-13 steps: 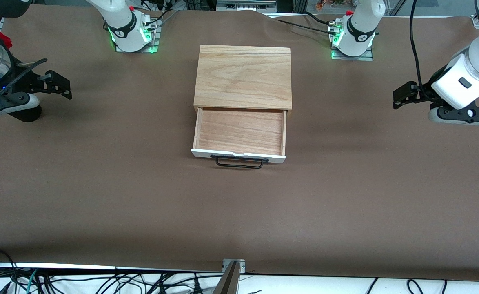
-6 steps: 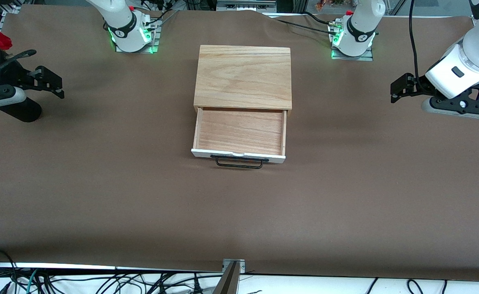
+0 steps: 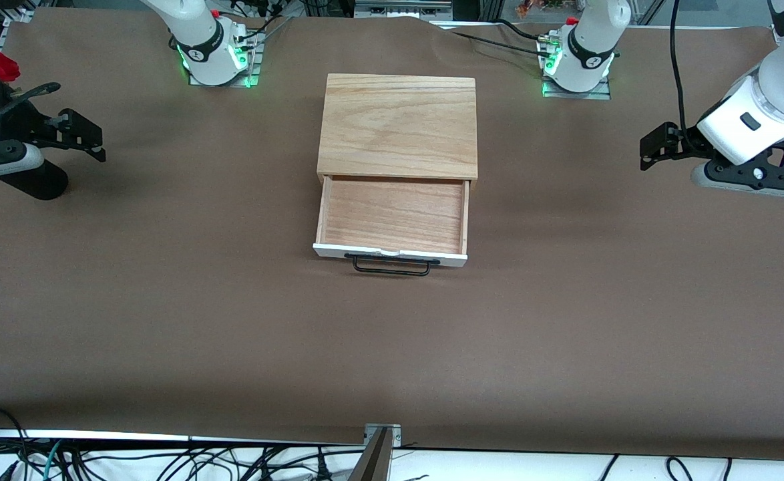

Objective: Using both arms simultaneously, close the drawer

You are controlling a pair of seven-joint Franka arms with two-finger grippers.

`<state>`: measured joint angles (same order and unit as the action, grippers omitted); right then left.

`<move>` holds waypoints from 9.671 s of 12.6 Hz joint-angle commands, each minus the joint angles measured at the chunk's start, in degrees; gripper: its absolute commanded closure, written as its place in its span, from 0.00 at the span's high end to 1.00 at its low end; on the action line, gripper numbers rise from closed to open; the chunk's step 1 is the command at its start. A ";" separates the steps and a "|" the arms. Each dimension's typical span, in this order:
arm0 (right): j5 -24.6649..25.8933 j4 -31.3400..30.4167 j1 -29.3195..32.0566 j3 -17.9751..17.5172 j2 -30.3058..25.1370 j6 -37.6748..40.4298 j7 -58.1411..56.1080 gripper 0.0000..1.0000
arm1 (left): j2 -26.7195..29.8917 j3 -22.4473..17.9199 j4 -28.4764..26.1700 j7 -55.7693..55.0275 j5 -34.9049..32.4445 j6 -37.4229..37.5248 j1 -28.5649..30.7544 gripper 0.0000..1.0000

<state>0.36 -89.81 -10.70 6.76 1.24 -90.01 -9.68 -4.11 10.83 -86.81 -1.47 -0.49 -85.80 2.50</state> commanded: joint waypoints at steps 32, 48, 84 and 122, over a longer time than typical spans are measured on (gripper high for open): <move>-34.34 3.24 -6.88 -0.69 23.97 -11.14 2.46 1.00 | -22.86 0.60 1.38 -1.96 20.26 -33.62 -13.57 1.00; -50.37 9.39 -11.44 -6.49 40.78 -28.55 2.38 1.00 | -34.56 0.60 0.59 -1.70 27.74 -50.25 -22.10 1.00; -53.01 -2.20 -13.64 -8.52 35.51 -25.90 5.39 1.00 | -34.74 0.68 0.33 -7.94 27.38 -34.08 -24.30 1.00; -39.23 -6.54 -15.40 3.08 23.29 -18.02 6.49 1.00 | -29.74 -0.72 21.32 -10.66 13.72 -3.32 -17.71 1.00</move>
<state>-42.27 -100.19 -25.22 8.96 24.41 -110.69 -7.68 -35.65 10.59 -68.29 -12.92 19.43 -90.44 -15.20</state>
